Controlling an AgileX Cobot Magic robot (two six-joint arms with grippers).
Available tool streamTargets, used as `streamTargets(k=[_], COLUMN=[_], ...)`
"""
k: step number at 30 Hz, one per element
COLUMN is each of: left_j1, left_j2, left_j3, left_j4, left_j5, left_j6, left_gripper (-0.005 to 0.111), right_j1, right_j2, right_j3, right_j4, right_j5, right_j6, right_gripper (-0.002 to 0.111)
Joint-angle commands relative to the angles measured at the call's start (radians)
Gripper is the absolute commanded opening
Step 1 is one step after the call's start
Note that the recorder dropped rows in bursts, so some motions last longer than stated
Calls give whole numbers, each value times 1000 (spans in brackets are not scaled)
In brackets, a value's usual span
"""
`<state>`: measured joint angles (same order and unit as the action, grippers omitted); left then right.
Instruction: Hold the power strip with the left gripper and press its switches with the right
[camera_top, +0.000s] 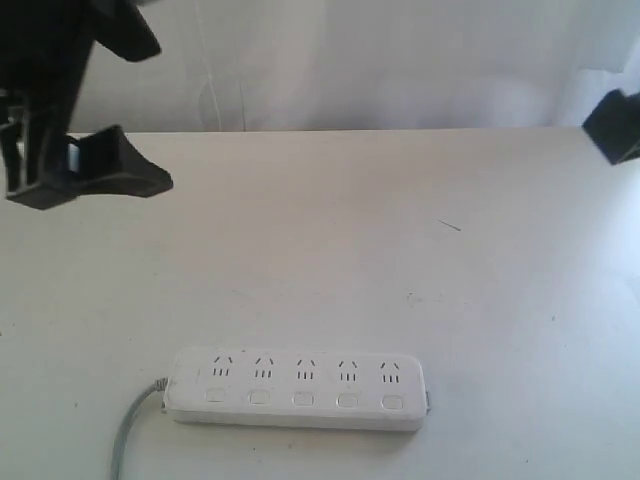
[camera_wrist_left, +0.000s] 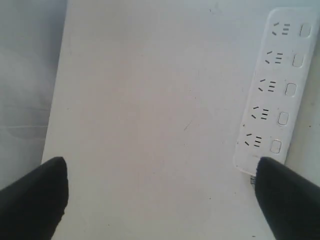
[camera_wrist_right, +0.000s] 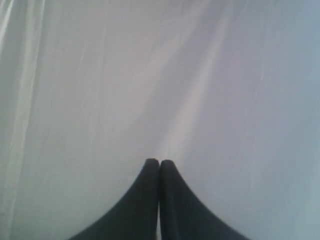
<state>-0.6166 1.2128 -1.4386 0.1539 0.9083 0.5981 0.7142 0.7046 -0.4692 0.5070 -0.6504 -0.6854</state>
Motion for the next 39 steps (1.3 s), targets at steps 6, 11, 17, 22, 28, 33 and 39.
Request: streamTargets(k=[6, 11, 17, 22, 28, 33, 39], left_j1=[-4, -4, -4, -4, -4, -4, -4], left_j2=[-188, -229, -229, -187, -99, -60, -159], left_j3=[-6, -6, -6, -6, -6, -3, 67], left_j4=[-17, 9, 73, 69, -14, -34, -56], left_j5=[153, 158, 148, 168, 253, 164, -170], left_j6=[-129, -188, -415, -454, -446, -441, -497], left_gripper=[103, 56, 1, 1, 1, 1, 0], right_j1=[-7, -7, -7, -7, -7, -7, -7], right_j2=[-85, -119, -147, -150, -150, -150, -154], right_j3=[1, 1, 1, 1, 1, 1, 1], right_j4=[159, 261, 263, 263, 263, 263, 263], right_j5=[-29, -2, 37, 29, 29, 29, 29], right_j6=[-247, -332, -339, -339, -339, -339, -339], right_gripper=[0, 0, 0, 0, 0, 0, 0])
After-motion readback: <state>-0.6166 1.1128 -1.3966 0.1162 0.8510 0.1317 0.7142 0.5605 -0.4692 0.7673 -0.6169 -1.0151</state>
